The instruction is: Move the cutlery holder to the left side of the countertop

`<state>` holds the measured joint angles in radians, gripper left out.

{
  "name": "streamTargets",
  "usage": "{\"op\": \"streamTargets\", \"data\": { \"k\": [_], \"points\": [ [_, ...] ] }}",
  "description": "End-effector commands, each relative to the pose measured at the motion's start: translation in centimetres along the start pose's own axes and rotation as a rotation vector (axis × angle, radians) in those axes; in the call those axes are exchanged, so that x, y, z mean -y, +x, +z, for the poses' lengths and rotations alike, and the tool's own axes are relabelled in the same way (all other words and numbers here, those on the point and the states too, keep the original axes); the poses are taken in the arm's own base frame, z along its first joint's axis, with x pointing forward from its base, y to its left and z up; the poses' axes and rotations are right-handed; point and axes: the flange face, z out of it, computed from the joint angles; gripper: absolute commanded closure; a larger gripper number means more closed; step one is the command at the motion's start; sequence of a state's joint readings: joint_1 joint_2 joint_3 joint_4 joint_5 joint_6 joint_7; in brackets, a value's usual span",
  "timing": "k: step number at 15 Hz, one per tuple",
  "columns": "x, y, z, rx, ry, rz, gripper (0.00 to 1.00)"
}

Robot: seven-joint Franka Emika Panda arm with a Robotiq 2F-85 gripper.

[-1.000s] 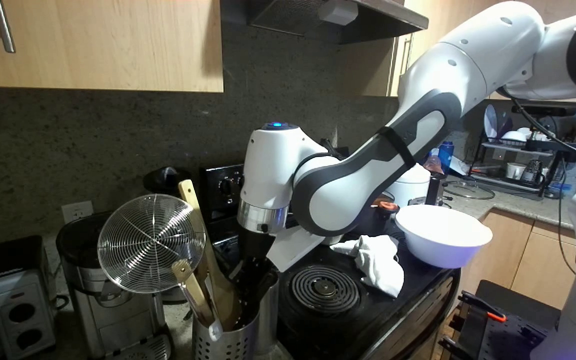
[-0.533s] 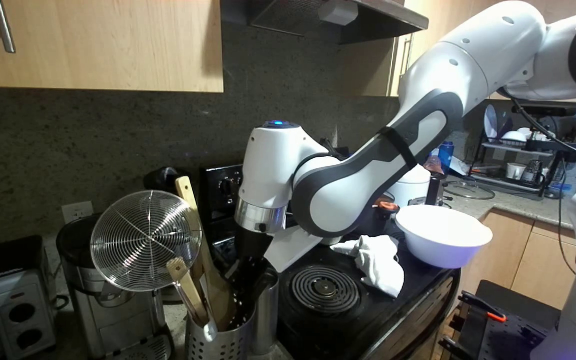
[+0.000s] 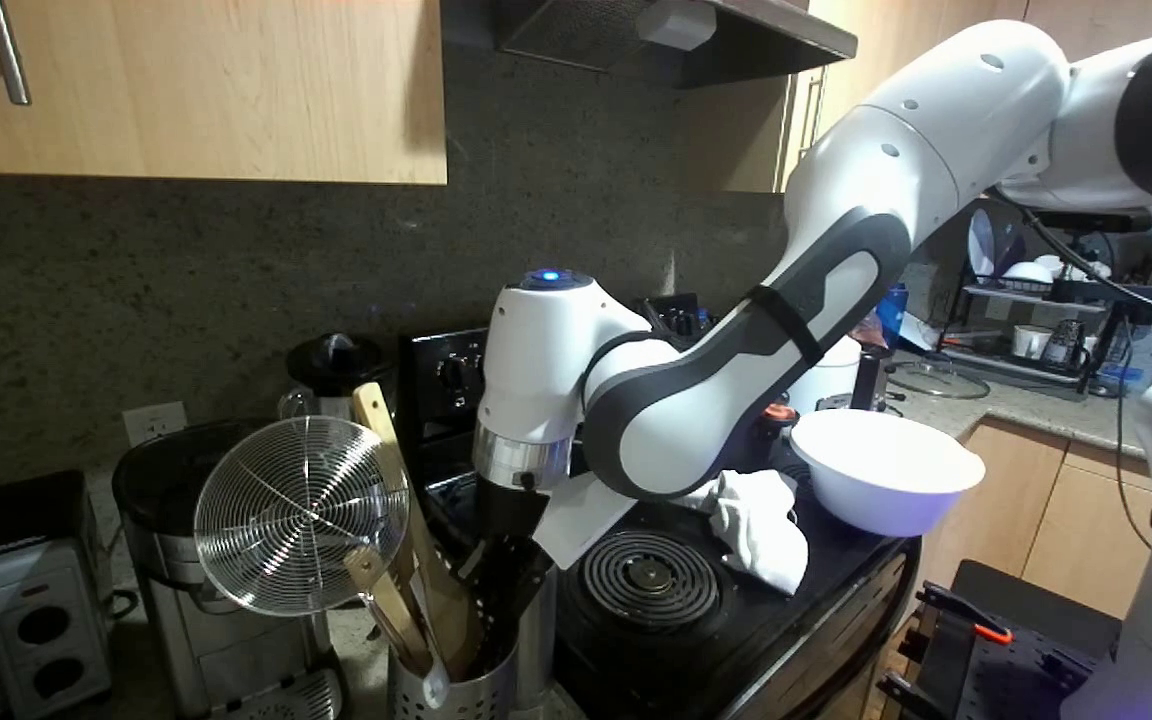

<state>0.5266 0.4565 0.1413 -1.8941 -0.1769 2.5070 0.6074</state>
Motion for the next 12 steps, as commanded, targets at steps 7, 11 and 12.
{"op": "streamTargets", "data": {
  "k": [7, 11, 12],
  "points": [
    [0.3, 0.9, 0.5, -0.059, 0.002, 0.101, 0.95],
    [0.7, 1.4, 0.2, -0.074, -0.002, 0.124, 0.95],
    [0.8, 1.5, 0.2, -0.077, -0.003, 0.121, 0.95]
  ]
}}
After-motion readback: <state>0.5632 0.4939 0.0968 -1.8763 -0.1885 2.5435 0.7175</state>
